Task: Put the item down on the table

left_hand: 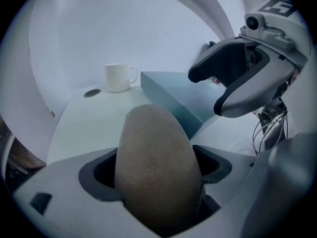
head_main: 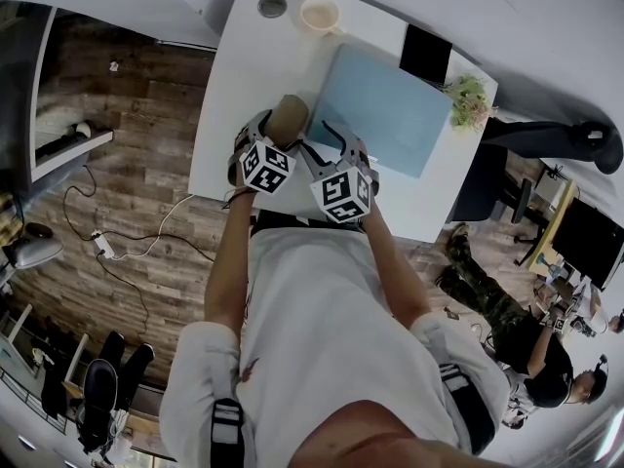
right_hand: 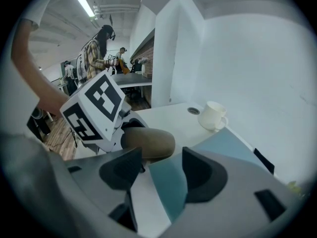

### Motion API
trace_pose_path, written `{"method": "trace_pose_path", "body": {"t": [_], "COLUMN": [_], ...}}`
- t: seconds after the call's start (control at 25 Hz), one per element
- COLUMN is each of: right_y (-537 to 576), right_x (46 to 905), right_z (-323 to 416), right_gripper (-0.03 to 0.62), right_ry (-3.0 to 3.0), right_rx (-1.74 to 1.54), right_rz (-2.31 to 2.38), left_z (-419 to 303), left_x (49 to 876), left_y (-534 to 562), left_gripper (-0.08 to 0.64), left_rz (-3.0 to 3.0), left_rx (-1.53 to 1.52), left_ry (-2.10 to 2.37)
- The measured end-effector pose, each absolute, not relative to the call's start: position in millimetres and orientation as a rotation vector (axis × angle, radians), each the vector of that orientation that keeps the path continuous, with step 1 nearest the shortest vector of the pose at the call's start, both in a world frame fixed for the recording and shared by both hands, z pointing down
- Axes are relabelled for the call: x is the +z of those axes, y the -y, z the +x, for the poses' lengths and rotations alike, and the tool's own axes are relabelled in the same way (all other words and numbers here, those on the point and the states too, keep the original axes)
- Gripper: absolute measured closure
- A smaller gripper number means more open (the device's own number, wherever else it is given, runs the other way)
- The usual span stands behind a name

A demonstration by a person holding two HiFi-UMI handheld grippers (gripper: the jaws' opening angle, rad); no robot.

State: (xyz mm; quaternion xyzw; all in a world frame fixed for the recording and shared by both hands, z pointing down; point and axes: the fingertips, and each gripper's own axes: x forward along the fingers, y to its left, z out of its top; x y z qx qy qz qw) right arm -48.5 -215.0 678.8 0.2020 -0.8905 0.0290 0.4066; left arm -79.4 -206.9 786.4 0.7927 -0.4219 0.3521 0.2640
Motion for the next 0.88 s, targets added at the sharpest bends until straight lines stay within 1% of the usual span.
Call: {"method": "trace_pose_path", "body": {"t": [0.36,0.88], "right_y": [213.1,203.3], "right_x": [674.3,658.2], "right_z": [-41.4,-34.0], "right_gripper": [0.331,0.325], "right_ry": [2.248,2.278], "right_rx": [0.061,0.07], "right_rz": [0.535,0.586], "left_z": [-78.1,-87.0], "left_x": [787.4,766.9], "left_y": [205.0,195.7], "left_gripper": [0.081,0.08], "left_rz": [2.109,2.116], "left_rx": [0.926,0.907], "left_ry": [1.16,1.223]}}
